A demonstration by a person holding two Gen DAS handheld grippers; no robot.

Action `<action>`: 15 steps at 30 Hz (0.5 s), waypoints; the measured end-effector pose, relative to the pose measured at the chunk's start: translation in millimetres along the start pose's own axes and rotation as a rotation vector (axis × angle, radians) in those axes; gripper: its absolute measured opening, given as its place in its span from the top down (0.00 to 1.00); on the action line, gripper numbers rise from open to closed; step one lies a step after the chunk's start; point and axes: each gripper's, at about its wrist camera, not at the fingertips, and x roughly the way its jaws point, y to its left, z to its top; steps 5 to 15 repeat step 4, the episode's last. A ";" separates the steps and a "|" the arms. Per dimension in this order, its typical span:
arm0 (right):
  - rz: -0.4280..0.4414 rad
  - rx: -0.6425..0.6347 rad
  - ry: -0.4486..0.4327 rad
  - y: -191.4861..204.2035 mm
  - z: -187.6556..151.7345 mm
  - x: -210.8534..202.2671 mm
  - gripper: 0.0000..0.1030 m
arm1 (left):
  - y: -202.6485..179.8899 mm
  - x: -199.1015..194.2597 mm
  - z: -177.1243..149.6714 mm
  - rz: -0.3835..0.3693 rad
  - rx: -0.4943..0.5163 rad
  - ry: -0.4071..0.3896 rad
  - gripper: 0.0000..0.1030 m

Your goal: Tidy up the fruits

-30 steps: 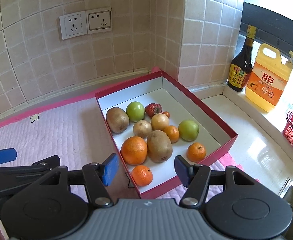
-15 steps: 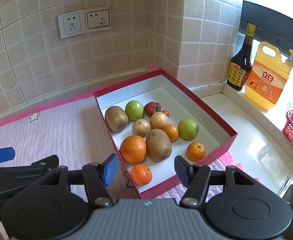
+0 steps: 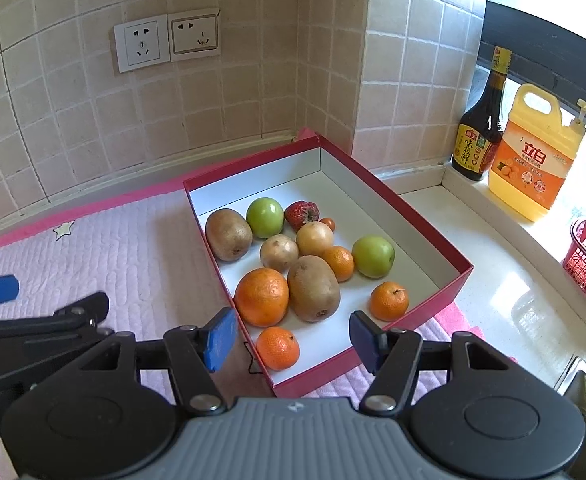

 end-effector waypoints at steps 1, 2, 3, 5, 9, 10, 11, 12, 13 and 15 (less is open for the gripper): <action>-0.001 -0.002 -0.001 0.4 -0.1 -0.1 0.36 | 1.4 -1.0 -0.6 -0.003 -0.011 -0.025 0.09; -0.005 -0.005 -0.003 0.6 -0.2 -0.2 0.36 | 1.7 -0.6 -0.5 -0.004 -0.011 -0.034 0.09; -0.008 -0.006 -0.003 0.9 -0.2 -0.4 0.36 | 1.0 1.7 -0.2 0.007 -0.004 -0.024 0.09; -0.008 -0.005 -0.003 0.6 0.0 -0.1 0.35 | 0.4 3.7 -0.2 0.010 0.000 -0.015 0.09; -0.008 -0.005 -0.003 0.6 0.0 -0.1 0.35 | 0.4 3.7 -0.2 0.010 0.000 -0.015 0.09; -0.008 -0.005 -0.003 0.6 0.0 -0.1 0.35 | 0.4 3.7 -0.2 0.010 0.000 -0.015 0.09; -0.008 -0.005 -0.003 0.6 0.0 -0.1 0.35 | 0.4 3.7 -0.2 0.010 0.000 -0.015 0.09; -0.008 -0.005 -0.003 0.6 0.0 -0.1 0.35 | 0.4 3.7 -0.2 0.010 0.000 -0.015 0.09; -0.008 -0.005 -0.003 0.6 0.0 -0.1 0.35 | 0.4 3.7 -0.2 0.010 0.000 -0.015 0.09; -0.008 -0.005 -0.003 0.6 0.0 -0.1 0.35 | 0.4 3.7 -0.2 0.010 0.000 -0.015 0.09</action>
